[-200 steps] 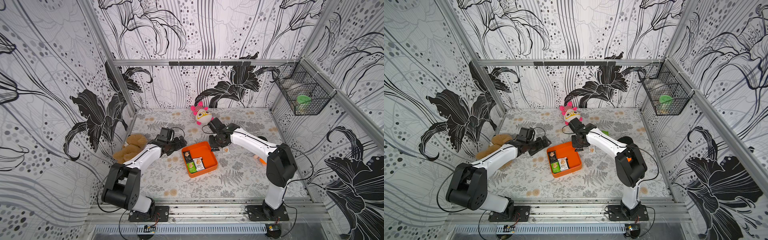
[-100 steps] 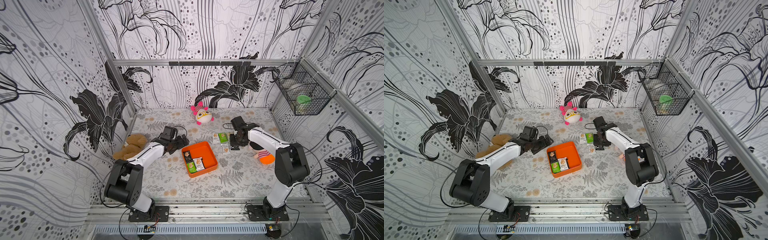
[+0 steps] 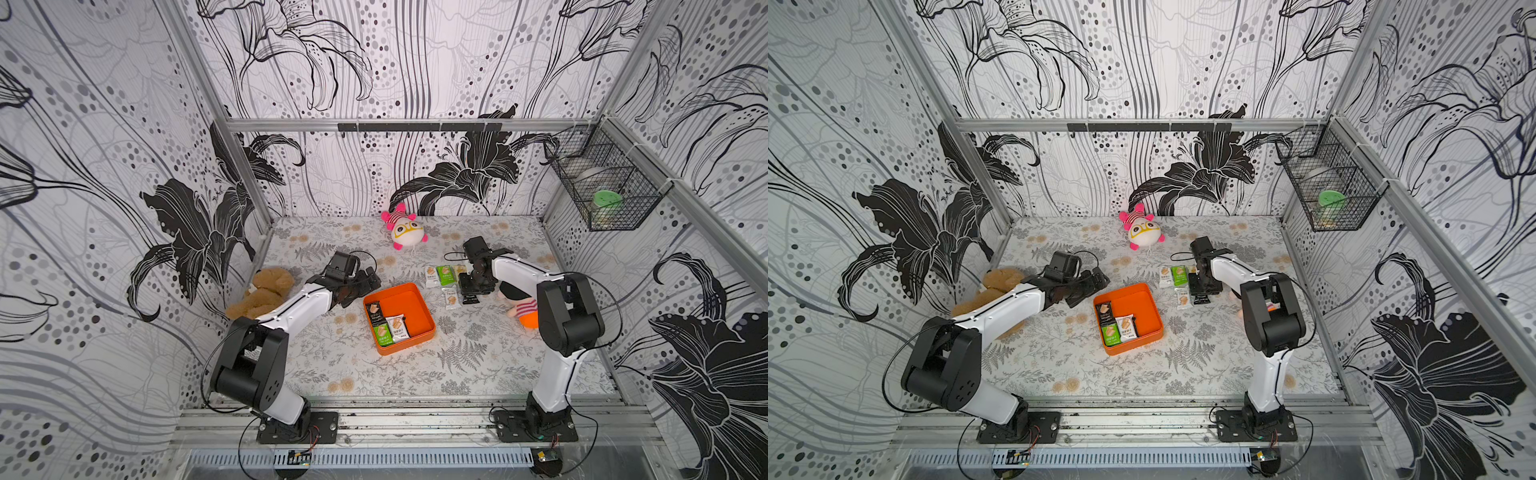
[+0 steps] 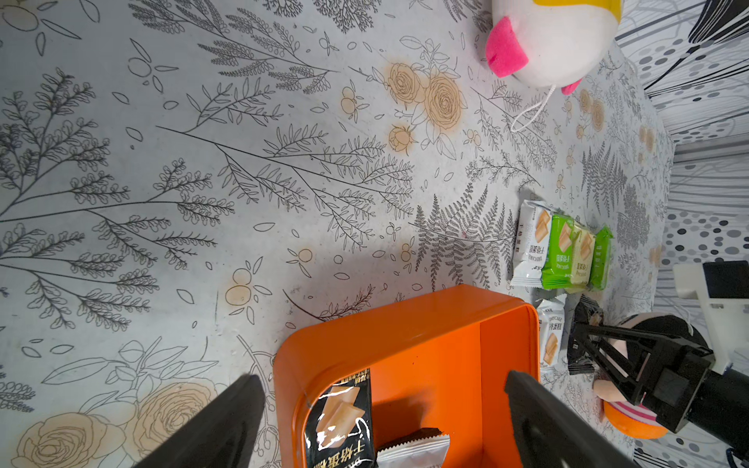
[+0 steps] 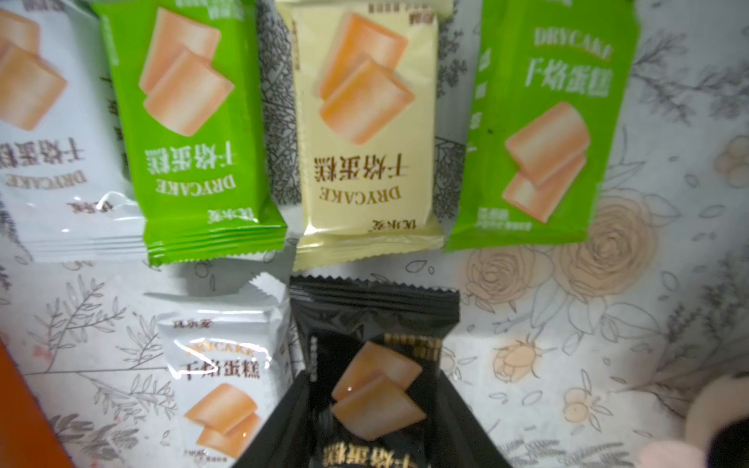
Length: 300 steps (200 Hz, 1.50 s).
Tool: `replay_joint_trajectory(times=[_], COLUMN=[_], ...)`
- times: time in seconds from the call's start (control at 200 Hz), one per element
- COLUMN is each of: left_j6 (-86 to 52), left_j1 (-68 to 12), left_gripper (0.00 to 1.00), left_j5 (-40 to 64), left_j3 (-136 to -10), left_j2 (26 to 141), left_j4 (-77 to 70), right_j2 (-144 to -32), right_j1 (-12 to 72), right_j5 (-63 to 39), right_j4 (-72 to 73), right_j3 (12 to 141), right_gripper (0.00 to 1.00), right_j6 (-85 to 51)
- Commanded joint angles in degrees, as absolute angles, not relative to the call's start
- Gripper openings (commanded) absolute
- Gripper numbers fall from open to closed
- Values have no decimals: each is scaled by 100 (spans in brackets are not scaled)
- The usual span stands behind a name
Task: Take the cookies out of the storage box
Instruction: Place the cookie at the center of the board, then adjust the storage box at the center of the board.
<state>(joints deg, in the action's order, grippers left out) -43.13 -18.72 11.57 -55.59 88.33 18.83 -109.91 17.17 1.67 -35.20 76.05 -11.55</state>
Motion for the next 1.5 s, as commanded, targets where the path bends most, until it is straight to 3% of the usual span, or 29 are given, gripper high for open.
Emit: replay_joint_trajectory(times=[0.0,0.165,0.406,0.661,0.871,1.181,1.497], left_j6=[-4390,-4408,-4414,-4299,-4191,-4172,-4250], left_j1=[-1924,-1972,-2030,-2048,-2052,-2065,-2092], left_gripper=[97,97,97,97,97,97,97], left_j5=[994,954,870,826,891,1119,1439], left_j3=[-5723,-5753,-5609,-5253,-4967,-4860,-5160], left_j2=[8824,8796,8727,8522,8467,8563,9000], left_j4=[1776,1846,1831,1802,1733,1410,1117], right_j2=[-11123,-11158,-10833,-10218,-9804,-9963,-10052], right_j1=[1689,1679,1679,1841,2754,4087,4458], right_j5=[44,18,261,263,381,384,472], right_j4=[-3452,-3463,-3709,-4087,-4127,-3946,-3992], right_j3=[7726,7722,7832,7802,7388,6905,7032], right_gripper=[47,50,68,64,63,64,64], right_j6=[-969,-890,-963,-1590,-2255,-3346,-3725])
